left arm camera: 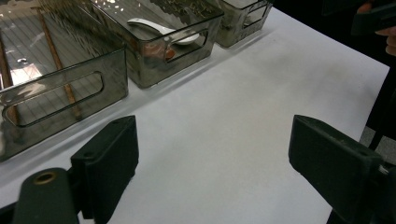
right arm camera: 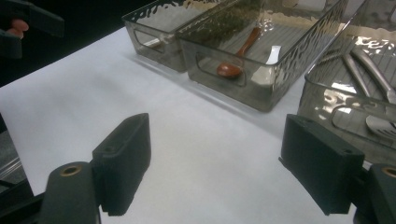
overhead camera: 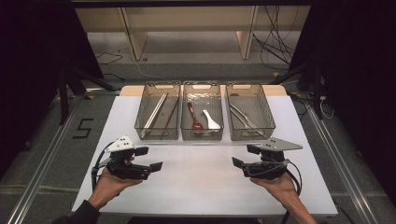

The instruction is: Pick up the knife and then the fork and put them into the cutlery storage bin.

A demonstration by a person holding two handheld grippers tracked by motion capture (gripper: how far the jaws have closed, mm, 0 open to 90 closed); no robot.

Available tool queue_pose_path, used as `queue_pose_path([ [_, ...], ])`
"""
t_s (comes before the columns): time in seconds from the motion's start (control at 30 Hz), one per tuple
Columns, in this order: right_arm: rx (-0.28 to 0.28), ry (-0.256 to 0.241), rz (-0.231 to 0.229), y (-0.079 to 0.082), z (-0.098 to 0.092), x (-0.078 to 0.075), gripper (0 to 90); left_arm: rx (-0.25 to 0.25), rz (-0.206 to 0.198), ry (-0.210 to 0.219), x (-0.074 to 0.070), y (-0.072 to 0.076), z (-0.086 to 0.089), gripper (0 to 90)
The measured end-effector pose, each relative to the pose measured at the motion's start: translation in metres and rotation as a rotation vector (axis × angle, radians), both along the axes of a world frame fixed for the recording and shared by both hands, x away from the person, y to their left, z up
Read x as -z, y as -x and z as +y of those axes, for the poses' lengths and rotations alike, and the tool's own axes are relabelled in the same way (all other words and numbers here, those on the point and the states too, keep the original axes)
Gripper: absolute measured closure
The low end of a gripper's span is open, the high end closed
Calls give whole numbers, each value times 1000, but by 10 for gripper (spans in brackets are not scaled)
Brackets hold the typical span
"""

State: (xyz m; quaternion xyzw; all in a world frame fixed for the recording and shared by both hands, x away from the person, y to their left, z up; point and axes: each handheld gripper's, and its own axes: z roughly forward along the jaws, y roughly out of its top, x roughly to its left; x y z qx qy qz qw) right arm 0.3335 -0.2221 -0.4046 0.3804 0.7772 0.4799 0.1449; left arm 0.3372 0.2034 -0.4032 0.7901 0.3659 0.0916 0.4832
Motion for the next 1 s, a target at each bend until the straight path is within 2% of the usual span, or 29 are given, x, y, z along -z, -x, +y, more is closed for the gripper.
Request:
queue_pose_path([
  [0.23, 24, -21, -11, 14, -5, 12, 249, 6, -18, 6, 0, 4, -2, 157],
  [0.37, 27, 3, -1, 17, -4, 20, 227, 2, -26, 21, 0, 7, 0, 156],
  [0.57, 42, 14, -3, 19, -7, 23, 224, 1, -19, 53, 0, 12, 3, 155],
  [0.73, 42, 16, -6, 19, -9, 22, 224, 5, -22, 35, 1, 11, 1, 155],
  [1.0, 40, 20, -9, 18, -9, 22, 219, 7, -18, 29, 3, 10, 0, 155],
])
